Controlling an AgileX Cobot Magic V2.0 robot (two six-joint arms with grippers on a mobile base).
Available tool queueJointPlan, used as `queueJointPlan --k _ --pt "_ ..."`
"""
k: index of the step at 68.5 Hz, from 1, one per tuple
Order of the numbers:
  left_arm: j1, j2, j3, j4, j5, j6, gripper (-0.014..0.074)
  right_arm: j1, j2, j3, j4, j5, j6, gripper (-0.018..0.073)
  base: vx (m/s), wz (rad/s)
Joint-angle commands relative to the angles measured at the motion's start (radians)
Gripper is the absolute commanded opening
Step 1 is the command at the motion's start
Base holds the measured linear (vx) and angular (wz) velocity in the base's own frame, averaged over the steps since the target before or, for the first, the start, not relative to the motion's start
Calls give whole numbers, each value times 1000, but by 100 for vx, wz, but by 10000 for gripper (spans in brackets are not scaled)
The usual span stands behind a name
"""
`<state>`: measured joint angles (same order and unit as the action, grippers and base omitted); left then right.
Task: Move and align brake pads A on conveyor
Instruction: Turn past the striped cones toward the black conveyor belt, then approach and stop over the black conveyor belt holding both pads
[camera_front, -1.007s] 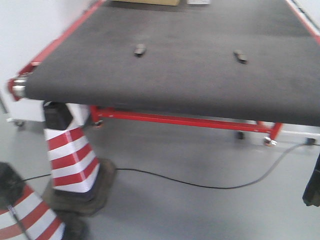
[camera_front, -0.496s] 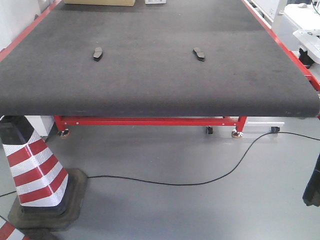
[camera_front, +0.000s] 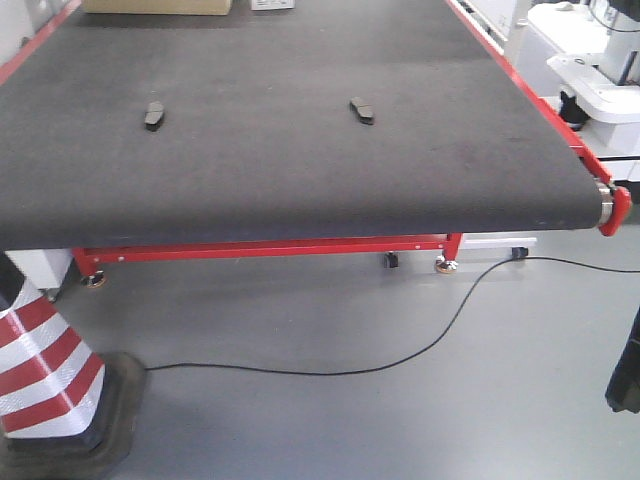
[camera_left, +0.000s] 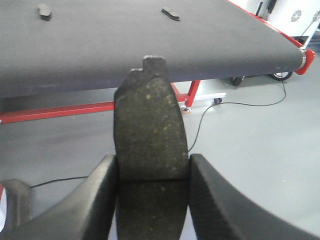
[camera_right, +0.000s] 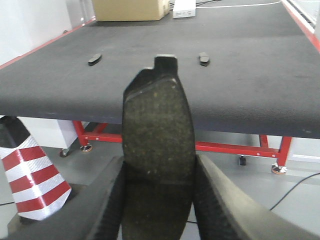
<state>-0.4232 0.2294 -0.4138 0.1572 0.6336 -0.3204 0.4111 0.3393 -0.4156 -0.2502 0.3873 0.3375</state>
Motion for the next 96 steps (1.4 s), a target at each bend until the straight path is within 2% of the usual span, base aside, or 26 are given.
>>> queueJointPlan --k 1,42,96 --pt "-4 11 -27 5 -91 -2 -6 -4 5 -32 -15 -97 -4 -4 8 -16" --pt "-4 11 -27 5 -91 -2 -6 -4 5 -32 -15 -97 -4 -4 17 0" --pt "-4 12 -27 4 -92 -2 -6 -4 5 -32 -15 -97 -4 -4 34 8"
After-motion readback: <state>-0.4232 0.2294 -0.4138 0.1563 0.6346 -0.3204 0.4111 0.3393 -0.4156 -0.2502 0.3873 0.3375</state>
